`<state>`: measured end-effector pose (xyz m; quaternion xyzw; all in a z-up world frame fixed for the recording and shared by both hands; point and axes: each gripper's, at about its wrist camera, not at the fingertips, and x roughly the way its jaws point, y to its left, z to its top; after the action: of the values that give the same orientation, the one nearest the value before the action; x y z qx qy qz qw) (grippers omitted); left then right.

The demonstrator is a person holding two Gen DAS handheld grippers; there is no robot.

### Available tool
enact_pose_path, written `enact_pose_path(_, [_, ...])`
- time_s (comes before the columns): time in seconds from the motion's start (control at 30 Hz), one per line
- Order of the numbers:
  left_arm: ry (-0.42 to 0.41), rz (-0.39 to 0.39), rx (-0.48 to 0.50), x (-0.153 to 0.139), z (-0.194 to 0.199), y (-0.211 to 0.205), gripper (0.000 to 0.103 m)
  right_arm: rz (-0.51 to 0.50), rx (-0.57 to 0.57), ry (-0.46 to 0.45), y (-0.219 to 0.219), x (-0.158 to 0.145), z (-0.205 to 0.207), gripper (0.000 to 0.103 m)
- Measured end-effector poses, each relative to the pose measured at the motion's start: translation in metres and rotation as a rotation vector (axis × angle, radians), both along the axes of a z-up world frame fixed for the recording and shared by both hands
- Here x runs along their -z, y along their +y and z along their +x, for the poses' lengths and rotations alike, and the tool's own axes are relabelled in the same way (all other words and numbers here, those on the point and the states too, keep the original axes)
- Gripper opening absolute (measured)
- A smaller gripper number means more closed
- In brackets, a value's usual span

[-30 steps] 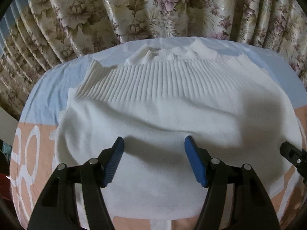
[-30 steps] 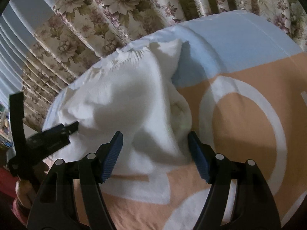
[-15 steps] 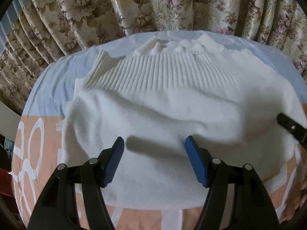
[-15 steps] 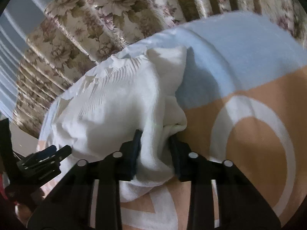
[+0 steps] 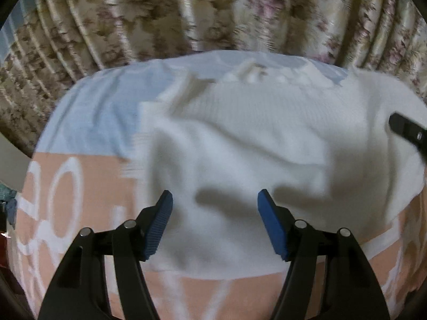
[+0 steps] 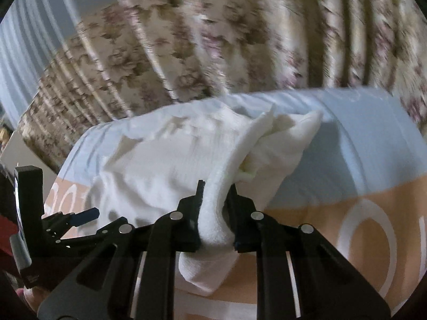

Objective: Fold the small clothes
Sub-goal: 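Grasp the sweater side with the right gripper and fold it over the middle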

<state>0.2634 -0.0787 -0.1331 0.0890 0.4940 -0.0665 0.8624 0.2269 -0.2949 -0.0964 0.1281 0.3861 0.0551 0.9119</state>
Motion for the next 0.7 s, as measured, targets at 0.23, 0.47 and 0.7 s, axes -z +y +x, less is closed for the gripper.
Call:
enact_pose_path(0.23, [-0.016,0.035,-0.101,-0.010,-0.005,0.076,0.067,-0.003,-0.236,-0.020,0.111,-0.020,0.028,0.016])
enact_pose_path(0.47, [0.004,0.041,-0.214,-0.010,-0.017,0.132,0.067,0.027,-0.385,0.157,0.184,0.042,0.041,0.017])
enact_pose_path(0.7, [-0.028,-0.015,-0.185,-0.025,-0.014,0.118,0.067,0.091,-0.387,0.102,0.137,0.013,0.006,0.059])
